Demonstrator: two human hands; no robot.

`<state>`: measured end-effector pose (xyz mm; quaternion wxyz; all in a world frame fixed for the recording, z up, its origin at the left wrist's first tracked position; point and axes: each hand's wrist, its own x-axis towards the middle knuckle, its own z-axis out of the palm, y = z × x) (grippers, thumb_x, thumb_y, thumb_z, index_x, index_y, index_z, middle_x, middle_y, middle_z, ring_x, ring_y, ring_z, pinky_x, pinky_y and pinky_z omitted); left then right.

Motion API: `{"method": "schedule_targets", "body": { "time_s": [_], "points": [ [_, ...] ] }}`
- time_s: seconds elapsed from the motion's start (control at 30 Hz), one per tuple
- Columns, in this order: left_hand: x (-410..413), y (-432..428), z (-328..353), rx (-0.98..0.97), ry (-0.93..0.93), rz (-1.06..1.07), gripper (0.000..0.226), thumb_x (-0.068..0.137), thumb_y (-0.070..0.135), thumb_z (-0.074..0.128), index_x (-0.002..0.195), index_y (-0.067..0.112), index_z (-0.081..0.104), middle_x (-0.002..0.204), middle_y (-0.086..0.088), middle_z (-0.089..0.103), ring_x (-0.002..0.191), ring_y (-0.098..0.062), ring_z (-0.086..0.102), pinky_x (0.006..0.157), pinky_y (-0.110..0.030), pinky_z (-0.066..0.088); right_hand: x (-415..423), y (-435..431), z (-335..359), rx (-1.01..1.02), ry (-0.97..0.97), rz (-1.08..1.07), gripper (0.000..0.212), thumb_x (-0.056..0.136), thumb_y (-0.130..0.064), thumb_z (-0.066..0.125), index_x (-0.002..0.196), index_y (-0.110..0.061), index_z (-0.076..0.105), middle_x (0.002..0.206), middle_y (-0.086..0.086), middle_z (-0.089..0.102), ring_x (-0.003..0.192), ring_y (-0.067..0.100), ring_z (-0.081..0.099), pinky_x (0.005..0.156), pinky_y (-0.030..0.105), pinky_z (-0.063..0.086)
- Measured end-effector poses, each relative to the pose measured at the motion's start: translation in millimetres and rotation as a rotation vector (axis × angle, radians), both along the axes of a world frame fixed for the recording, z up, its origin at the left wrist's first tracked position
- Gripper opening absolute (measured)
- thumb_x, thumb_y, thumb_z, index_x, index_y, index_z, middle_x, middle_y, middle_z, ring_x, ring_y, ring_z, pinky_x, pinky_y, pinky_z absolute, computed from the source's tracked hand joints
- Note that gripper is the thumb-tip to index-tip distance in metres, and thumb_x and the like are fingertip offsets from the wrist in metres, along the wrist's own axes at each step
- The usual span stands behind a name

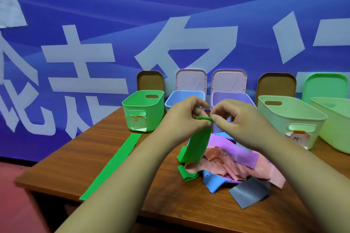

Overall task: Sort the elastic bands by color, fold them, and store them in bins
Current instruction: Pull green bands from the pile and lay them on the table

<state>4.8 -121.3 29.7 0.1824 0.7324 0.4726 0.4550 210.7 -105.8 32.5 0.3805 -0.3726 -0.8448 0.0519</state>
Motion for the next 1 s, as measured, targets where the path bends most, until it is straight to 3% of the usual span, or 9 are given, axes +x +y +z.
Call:
{"method": "schedule_targets", "body": {
  "time_s": [0.27,0.37,0.47,0.57,0.73,0.8,0.9,1.0],
  "points": [
    [-12.7,-0.1,-1.8,-0.037,-0.111,0.000,0.046,0.079,0.017,0.092,0.115,0.023,0.064,0.086,0.005,0.075,0.073,-0.007,0.067,0.061,-0.025,0.054,-10.3,-5.4,11.8,0.085,-0.263,0.001,0.022,0.092,-0.049,0.049,0.098,-0.036,0.066,0.092,-0.017,0.063,0.092,0.005,0.059,0.079,0.036,0.054],
    [-15.1,-0.6,-1.9,-0.028,-0.119,-0.004,0.044,0.079,0.019,0.092,0.113,0.023,0.065,0.086,0.005,0.074,0.074,-0.006,0.067,0.063,-0.026,0.056,-13.2,-0.6,13.9,0.111,-0.273,0.003,0.012,0.097,-0.038,0.059,0.098,-0.032,0.069,0.091,-0.015,0.063,0.090,0.007,0.059,0.079,0.037,0.053],
    [-18.8,1.5,-6.2,-0.017,-0.124,0.018,0.042,0.078,0.021,0.092,0.110,0.027,0.066,0.087,0.007,0.072,0.076,-0.008,0.065,0.075,-0.033,0.059,-15.8,2.5,19.6,0.121,-0.214,-0.007,0.006,0.098,-0.029,0.066,0.097,-0.028,0.072,0.091,-0.014,0.066,0.087,0.007,0.061,0.079,0.030,0.051],
    [-21.9,3.6,-17.3,-0.050,-0.089,0.030,0.033,0.078,0.025,0.088,0.101,0.028,0.066,0.087,0.011,0.072,0.077,-0.007,0.066,0.076,-0.031,0.057,-21.2,1.4,32.5,0.097,-0.144,-0.014,0.005,0.098,-0.026,0.068,0.096,-0.026,0.073,0.091,-0.012,0.068,0.087,0.004,0.061,0.073,0.013,0.042],
    [-23.3,7.4,-44.1,-0.115,-0.005,0.098,0.021,0.077,0.021,0.076,0.094,0.029,0.066,0.085,0.008,0.072,0.083,-0.015,0.069,0.081,-0.045,0.059,-32.8,-0.3,59.5,0.113,-0.028,-0.049,0.005,0.095,-0.023,0.069,0.092,-0.023,0.073,0.087,-0.010,0.070,0.084,0.010,0.064,0.074,0.026,0.049],
    [-23.8,9.7,-53.1,-0.134,-0.004,0.109,0.020,0.079,0.019,0.075,0.094,0.029,0.067,0.086,0.007,0.072,0.082,-0.016,0.068,0.080,-0.042,0.057,-36.6,-0.7,69.9,0.123,0.032,-0.061,0.005,0.094,-0.022,0.068,0.091,-0.022,0.072,0.084,-0.010,0.071,0.081,0.009,0.064,0.073,0.023,0.048],
    [-25.1,10.1,-62.0,-0.150,-0.023,0.133,0.017,0.084,0.017,0.072,0.095,0.028,0.068,0.084,0.010,0.072,0.079,-0.009,0.065,0.078,-0.034,0.056,-40.1,0.5,84.7,0.090,0.138,-0.095,0.008,0.095,-0.025,0.067,0.088,-0.024,0.070,0.076,-0.015,0.068,0.070,-0.001,0.057,0.062,0.009,0.038],
    [-27.3,6.8,-67.0,-0.175,-0.034,0.149,0.013,0.086,0.018,0.071,0.093,0.029,0.068,0.082,0.013,0.070,0.075,-0.005,0.063,0.077,-0.033,0.056,-43.2,1.5,98.2,0.051,0.235,-0.123,0.009,0.092,-0.033,0.065,0.084,-0.028,0.068,0.072,-0.020,0.066,0.068,0.001,0.057,0.067,0.022,0.045]
  ]
}}
